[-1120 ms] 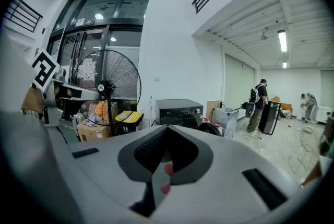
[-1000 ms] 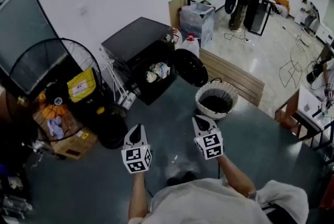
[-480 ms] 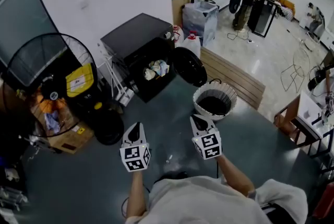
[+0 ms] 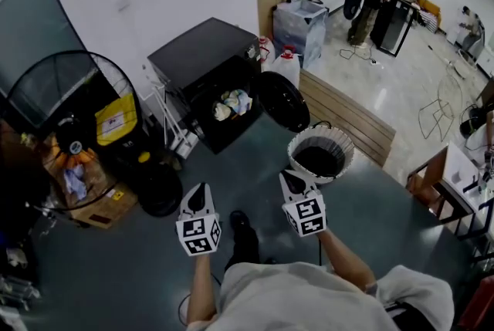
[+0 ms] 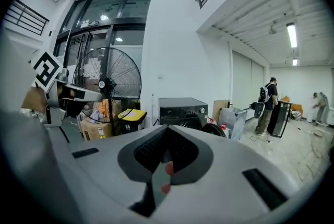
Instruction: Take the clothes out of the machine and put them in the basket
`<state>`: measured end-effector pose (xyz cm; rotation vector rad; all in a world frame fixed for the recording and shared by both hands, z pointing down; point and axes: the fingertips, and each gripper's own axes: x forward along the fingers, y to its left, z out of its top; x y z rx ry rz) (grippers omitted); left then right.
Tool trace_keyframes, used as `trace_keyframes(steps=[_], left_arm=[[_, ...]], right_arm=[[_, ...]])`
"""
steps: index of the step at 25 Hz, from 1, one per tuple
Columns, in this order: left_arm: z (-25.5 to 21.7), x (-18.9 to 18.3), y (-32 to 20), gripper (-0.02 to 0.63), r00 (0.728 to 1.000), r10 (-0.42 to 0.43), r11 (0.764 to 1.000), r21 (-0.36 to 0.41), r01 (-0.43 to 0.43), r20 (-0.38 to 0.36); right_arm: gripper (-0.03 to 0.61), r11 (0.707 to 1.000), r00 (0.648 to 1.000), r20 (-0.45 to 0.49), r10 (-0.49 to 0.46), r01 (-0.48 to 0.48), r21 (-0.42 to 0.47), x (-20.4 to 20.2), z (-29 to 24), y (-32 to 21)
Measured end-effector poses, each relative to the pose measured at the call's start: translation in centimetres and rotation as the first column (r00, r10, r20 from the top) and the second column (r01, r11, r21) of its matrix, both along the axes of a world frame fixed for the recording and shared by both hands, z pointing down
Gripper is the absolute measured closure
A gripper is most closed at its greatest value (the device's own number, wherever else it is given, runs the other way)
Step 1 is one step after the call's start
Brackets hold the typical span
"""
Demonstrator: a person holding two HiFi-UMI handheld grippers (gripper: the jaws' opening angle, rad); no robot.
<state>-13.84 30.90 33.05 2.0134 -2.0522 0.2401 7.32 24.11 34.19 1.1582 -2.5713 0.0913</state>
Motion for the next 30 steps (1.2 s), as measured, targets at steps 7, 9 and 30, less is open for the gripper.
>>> trace_keyframes(steps=[7, 9, 30], left_arm=[[1.5, -1.0, -5.4, 0.595, 0.999, 0.041, 0.999, -0.015, -0.041, -0.013], [1.9, -1.7, -7.8, 0.595, 0.999, 0.050, 0.999, -0.016, -0.050, -0.021], [0.4, -11.5, -30.5, 0.594, 0.989, 0.148, 0.989, -0.005, -0.148, -0.025]], right_arm=[[0.557, 1.000, 1.000, -0.015, 0.008, -0.008, -0.021, -1.9, 1.2, -4.3], [0.557, 1.000, 1.000, -0.017, 0.016, -0.016, -0.021, -2.6, 1.3, -6.3], [0.557, 0.997, 0.997, -0.026, 0.076, -0.077, -0.011, -13.2, -0.6, -26.9]])
